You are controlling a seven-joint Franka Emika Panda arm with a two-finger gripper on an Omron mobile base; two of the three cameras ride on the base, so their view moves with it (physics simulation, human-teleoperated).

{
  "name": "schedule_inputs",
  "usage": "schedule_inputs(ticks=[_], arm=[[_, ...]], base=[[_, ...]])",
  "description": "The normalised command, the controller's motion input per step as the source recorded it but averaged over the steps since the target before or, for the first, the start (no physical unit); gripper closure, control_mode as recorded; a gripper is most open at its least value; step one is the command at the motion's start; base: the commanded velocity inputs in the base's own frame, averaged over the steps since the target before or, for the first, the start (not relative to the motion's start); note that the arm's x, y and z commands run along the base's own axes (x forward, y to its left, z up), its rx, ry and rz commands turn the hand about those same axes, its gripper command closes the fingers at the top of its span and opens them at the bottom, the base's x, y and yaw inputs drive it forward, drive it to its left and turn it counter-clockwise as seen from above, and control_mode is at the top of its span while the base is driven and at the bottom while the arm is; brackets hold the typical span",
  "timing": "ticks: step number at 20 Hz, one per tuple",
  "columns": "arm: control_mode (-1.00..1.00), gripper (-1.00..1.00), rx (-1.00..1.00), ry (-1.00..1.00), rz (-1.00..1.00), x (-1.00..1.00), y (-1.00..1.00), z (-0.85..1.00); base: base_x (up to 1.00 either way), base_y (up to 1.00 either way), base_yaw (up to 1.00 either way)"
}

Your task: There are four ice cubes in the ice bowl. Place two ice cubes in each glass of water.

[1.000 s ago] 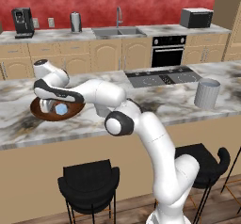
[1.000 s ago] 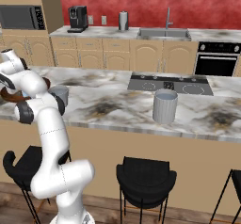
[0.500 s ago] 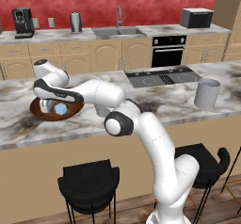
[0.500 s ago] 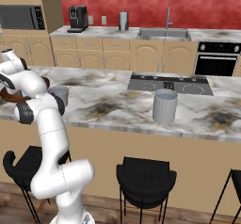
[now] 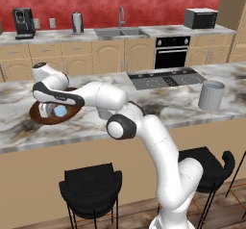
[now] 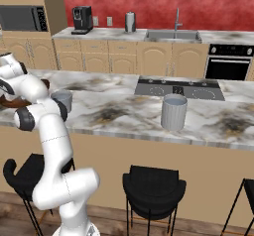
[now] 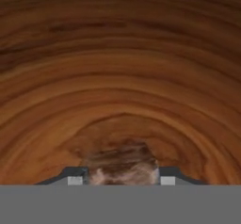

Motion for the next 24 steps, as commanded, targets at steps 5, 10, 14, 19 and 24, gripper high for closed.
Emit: schedule_inputs(ticks=[5,10,14,19,24], arm=[[-1.0,1.0,0.02,-0.03,-0.09,-0.28,-0.33,0.08],[-1.0,1.0,0.04,-0.07,-0.15,-0.21,-0.44,0.31],[-1.0,1.0,0.13,-0.1,-0.2,-0.17,-0.41,0.72],[-1.0,1.0,0.19,-0.14,-0.36,-0.3,-0.57,0.72],[-1.0,1.0,0.12,-0.18,-0.45,-0.28,-0.73,0.28]], base=[[0.0,0.0,0.0],[0.0,0.0,0.0],[0.0,0.0,0.0],[0.0,0.0,0.0],[0.0,0.0,0.0]])
